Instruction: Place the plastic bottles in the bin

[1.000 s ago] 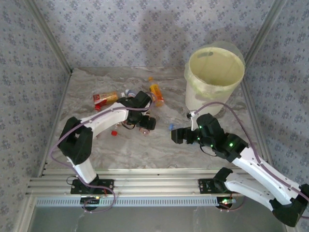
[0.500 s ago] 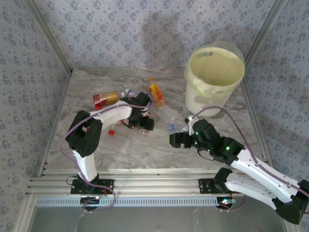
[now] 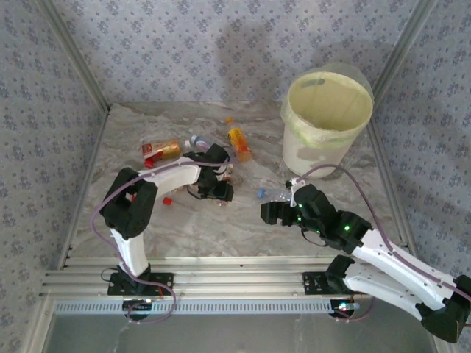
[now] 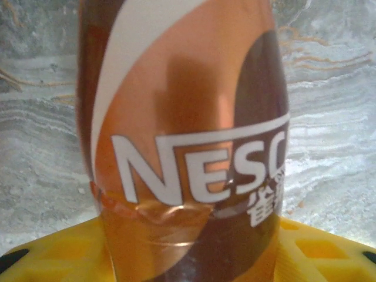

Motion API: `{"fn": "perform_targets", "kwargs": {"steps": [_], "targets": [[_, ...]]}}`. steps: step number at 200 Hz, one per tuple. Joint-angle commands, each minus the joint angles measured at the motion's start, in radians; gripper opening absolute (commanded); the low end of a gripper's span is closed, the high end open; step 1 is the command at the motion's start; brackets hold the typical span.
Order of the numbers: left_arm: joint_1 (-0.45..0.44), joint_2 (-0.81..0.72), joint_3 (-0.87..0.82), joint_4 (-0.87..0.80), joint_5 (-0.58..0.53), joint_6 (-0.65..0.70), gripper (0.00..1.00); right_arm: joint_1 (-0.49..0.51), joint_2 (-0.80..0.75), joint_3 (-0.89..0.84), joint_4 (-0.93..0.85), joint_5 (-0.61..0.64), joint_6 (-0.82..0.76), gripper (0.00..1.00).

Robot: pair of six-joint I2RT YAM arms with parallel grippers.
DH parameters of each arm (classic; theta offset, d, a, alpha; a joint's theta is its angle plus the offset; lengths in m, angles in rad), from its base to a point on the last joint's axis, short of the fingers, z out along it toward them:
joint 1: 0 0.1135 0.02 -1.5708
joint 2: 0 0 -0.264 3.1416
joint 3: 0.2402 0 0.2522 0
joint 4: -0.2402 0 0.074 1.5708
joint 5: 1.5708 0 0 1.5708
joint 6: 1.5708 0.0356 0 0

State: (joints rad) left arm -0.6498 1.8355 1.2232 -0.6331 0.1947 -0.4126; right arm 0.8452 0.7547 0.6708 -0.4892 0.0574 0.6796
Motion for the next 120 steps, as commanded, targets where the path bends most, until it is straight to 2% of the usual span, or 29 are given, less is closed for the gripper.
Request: {"fn": "perform_targets", "kwargs": {"steps": [1,41,67,90,120], "targets": [[-0.002,-0.097,-0.062,0.053,0.064,0.001,0.49,0.005,-0.029,-0.017,0.019,0.046,0.08,0.89],[-0.012,-0.336,-0.224,0.222,0.215,0.018,0.48,-0.019,-0.045,-0.041,0.121,-0.059,0.148,0.89],[-0.042,-0.479,-0.319,0.336,0.316,0.03,0.48,-0.053,-0.028,-0.04,0.226,-0.173,0.173,0.91],[-0.075,-0.561,-0.389,0.441,0.394,-0.013,0.48,-0.071,0.007,-0.036,0.344,-0.278,0.188,0.92],[-0.114,-0.628,-0.453,0.555,0.459,-0.078,0.49,-0.071,0.069,-0.012,0.43,-0.327,0.193,0.93]]}}
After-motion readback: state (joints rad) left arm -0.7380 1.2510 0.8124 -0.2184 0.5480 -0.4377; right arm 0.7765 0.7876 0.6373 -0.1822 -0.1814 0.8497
